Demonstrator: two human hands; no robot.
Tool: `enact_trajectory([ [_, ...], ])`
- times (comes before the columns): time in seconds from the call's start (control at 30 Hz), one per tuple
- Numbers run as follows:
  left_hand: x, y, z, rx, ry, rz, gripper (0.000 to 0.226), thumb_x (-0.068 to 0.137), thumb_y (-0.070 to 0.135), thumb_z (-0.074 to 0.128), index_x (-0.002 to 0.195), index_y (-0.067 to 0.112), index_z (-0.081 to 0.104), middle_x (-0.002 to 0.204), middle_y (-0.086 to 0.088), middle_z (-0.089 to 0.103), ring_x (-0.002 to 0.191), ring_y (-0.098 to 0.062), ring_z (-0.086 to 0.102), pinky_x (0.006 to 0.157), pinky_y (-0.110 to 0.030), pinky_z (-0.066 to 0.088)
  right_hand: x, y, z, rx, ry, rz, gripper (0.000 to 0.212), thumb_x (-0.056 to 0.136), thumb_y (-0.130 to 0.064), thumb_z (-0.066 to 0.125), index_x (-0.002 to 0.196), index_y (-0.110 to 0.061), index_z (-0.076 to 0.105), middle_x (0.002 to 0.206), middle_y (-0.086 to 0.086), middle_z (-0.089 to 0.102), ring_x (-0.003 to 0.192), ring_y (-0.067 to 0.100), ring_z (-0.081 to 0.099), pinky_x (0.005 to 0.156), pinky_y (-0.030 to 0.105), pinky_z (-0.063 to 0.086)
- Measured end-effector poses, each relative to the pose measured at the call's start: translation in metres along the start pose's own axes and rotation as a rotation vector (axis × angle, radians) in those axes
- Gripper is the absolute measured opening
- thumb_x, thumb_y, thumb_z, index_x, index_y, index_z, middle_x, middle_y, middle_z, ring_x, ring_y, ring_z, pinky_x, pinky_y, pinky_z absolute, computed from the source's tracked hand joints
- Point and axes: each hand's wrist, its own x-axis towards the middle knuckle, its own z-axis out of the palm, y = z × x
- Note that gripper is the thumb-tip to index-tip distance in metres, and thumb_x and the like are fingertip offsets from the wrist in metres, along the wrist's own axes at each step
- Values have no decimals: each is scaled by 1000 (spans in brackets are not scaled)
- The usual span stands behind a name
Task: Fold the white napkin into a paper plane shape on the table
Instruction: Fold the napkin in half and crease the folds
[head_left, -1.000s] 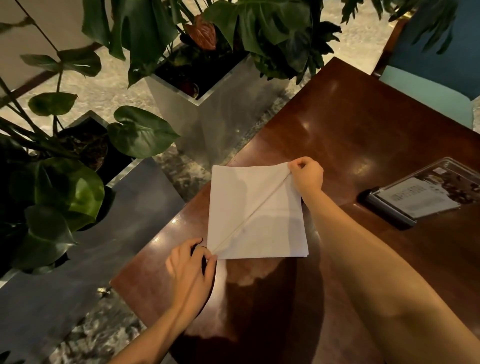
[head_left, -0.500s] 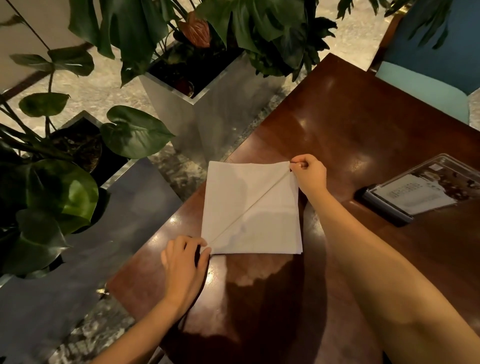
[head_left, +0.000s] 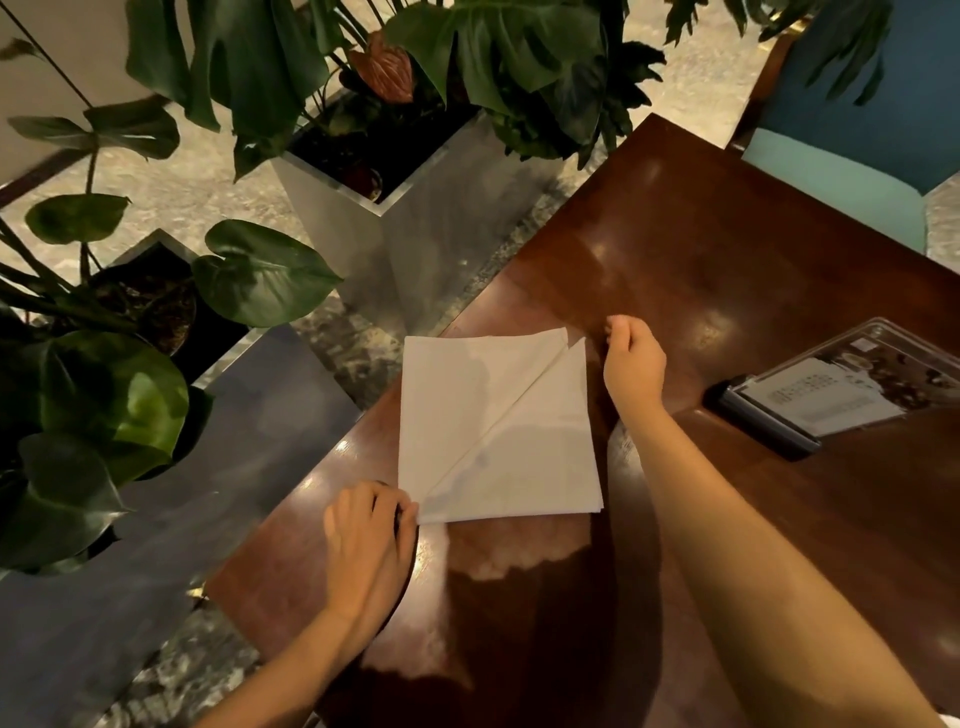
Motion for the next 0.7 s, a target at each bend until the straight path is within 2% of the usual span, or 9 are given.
enact_trajectory([
  [0.07, 0, 5, -1, 35, 7, 2, 28, 87, 32, 40, 79, 13, 59, 87, -1, 52, 81, -26, 49, 78, -29, 21, -16, 9, 2, -64, 16, 6, 28, 99, -20, 39, 102, -6, 63, 99, 7, 63, 95, 22, 59, 78, 27, 42],
  [0.13, 5, 12, 0, 25, 4, 29, 28, 86, 33, 44, 88, 10, 61, 99, -6, 57, 91, -29, 52, 83, -30, 25, -29, 13, 7, -120, -9, -38, 23, 95, -14, 45, 87, -2, 63, 88, 9, 61, 82, 21, 55, 70, 30, 42],
  [0.2, 13, 21, 4, 1, -42, 102, 33, 87, 31, 52, 108, 8, 62, 124, -13, 57, 116, -31, 48, 99, -35, 26, -31, 12, 12, -120, -45, -74, 16, 91, -8, 51, 83, -2, 63, 82, 8, 59, 74, 19, 52, 68, 35, 45],
  [0.27, 21, 28, 11, -6, -122, 154, 43, 88, 26, 60, 126, 7, 55, 142, -15, 45, 138, -28, 30, 113, -35, 11, -28, 8, 16, -92, -57, -40, 14, 89, -4, 51, 86, -6, 64, 85, 5, 61, 73, 17, 52, 69, 35, 47],
  [0.33, 24, 32, 17, -13, -178, 155, 46, 91, 25, 56, 134, 9, 49, 149, -11, 35, 141, -23, 18, 117, -30, -1, -22, 7, 19, -57, -44, 13, 19, 89, -1, 48, 91, -7, 65, 95, 7, 64, 77, 16, 53, 69, 31, 48],
  [0.47, 23, 28, 24, -64, -153, 129, 38, 93, 14, 51, 130, 11, 53, 146, -9, 41, 140, -22, 27, 118, -28, 2, -17, 5, 24, -27, -47, 18, 21, 88, 0, 46, 89, -8, 65, 99, 9, 66, 78, 16, 54, 68, 28, 46],
  [0.57, 24, 27, 26, -39, -152, 129, 39, 94, 9, 47, 132, 12, 51, 147, -9, 40, 140, -22, 27, 118, -27, 0, -17, 5, 26, -102, -62, -1, 17, 89, -2, 47, 90, -8, 63, 100, 9, 64, 85, 20, 55, 78, 36, 52],
  [0.63, 24, 28, 26, 2, -169, 141, 42, 96, 13, 41, 138, 13, 44, 150, -6, 31, 142, -22, 22, 118, -28, -3, -19, -2, 24, -153, -17, -20, 15, 92, -7, 48, 89, -11, 62, 98, 6, 63, 89, 20, 56, 81, 37, 51],
  [0.7, 22, 28, 25, 66, -195, 171, 46, 99, 25, 33, 143, 13, 33, 152, -4, 18, 144, -24, 15, 117, -31, -6, -29, -13, 21, -225, 33, -147, 21, 93, -11, 47, 82, -22, 60, 87, -2, 61, 82, 9, 55, 75, 34, 46],
])
